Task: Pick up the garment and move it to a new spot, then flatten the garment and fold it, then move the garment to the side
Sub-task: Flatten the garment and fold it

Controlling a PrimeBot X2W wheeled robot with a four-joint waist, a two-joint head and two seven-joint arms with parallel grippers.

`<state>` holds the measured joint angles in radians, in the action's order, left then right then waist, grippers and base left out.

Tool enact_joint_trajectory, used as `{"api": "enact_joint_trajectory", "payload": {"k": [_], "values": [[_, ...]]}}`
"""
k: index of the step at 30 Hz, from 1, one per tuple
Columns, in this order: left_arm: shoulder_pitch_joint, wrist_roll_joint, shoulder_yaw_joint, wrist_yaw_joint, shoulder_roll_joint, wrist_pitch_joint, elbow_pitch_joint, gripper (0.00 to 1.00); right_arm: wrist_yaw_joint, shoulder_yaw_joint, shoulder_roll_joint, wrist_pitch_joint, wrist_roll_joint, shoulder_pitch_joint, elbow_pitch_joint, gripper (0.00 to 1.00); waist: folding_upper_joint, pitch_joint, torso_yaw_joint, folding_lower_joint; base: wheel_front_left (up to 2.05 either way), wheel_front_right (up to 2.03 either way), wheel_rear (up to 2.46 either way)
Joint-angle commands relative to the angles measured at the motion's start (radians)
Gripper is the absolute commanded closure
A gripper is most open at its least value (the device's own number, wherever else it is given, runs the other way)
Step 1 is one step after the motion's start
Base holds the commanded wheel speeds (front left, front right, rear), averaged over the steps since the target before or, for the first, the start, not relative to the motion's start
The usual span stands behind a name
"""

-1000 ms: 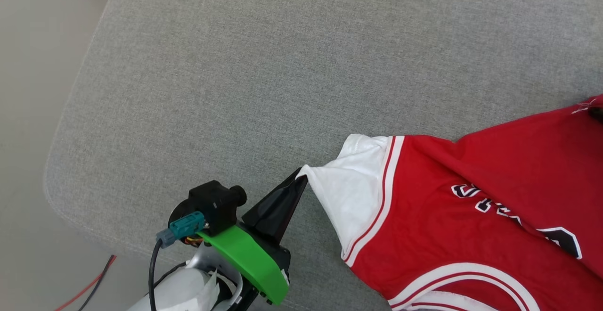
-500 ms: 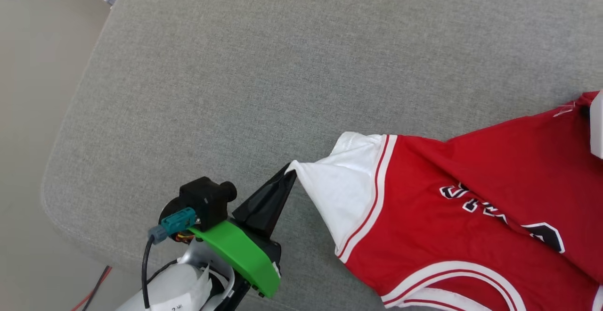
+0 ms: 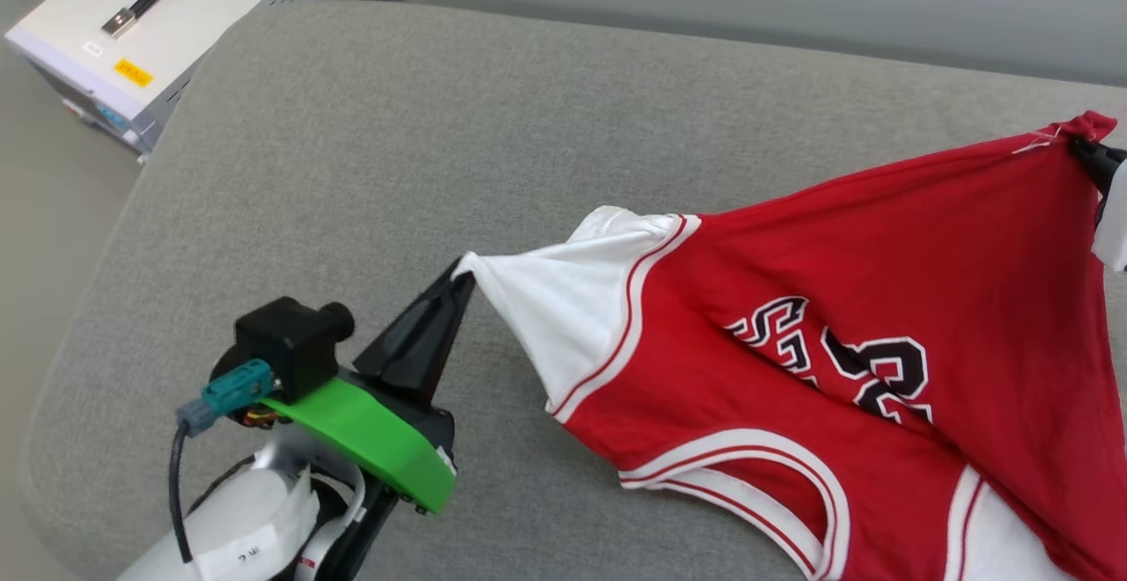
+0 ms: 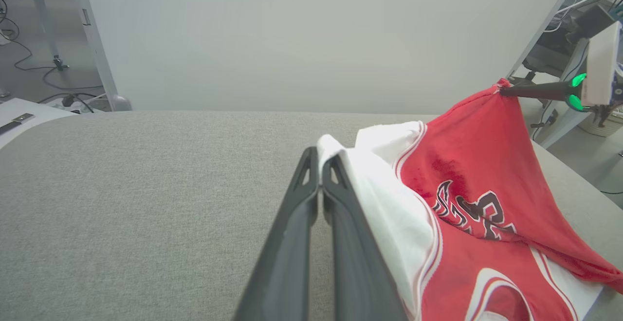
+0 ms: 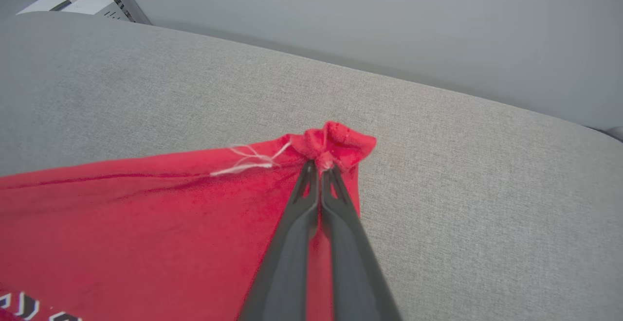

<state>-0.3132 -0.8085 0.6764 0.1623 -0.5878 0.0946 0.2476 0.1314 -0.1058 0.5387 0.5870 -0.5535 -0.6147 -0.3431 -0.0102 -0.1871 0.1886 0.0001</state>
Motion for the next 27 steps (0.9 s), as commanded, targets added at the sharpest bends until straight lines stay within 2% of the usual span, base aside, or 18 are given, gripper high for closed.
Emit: {"api": "enact_joint_trajectory", "payload": {"k": [1,3,14,27], "values": [[-0.002,-0.015,-0.024,0.018,-0.014,0.003,0.011,1.00,-0.001,0.004,0.006,-0.015,-0.019,-0.013,0.013,1.00,0.0102,0.094,-0.094,-0.0001,0.00,0.00,0.00],[-0.005,-0.032,-0.073,0.041,-0.032,0.016,0.047,1.00,-0.001,0.012,0.024,-0.033,-0.038,-0.006,0.066,1.00,0.0102,0.136,-0.133,-0.0001,0.00,0.00,0.00],[-0.061,-0.038,-0.226,0.104,-0.094,0.060,0.134,1.00,-0.001,0.048,0.042,-0.022,-0.054,0.021,0.286,1.00,0.0102,0.192,-0.227,-0.0001,0.00,0.00,0.00],[-0.235,0.010,-0.402,0.171,-0.145,0.109,0.181,1.00,-0.001,0.072,-0.024,0.015,-0.023,-0.007,0.504,1.00,0.0102,0.131,-0.319,-0.0001,0.00,0.00,0.00]]}}
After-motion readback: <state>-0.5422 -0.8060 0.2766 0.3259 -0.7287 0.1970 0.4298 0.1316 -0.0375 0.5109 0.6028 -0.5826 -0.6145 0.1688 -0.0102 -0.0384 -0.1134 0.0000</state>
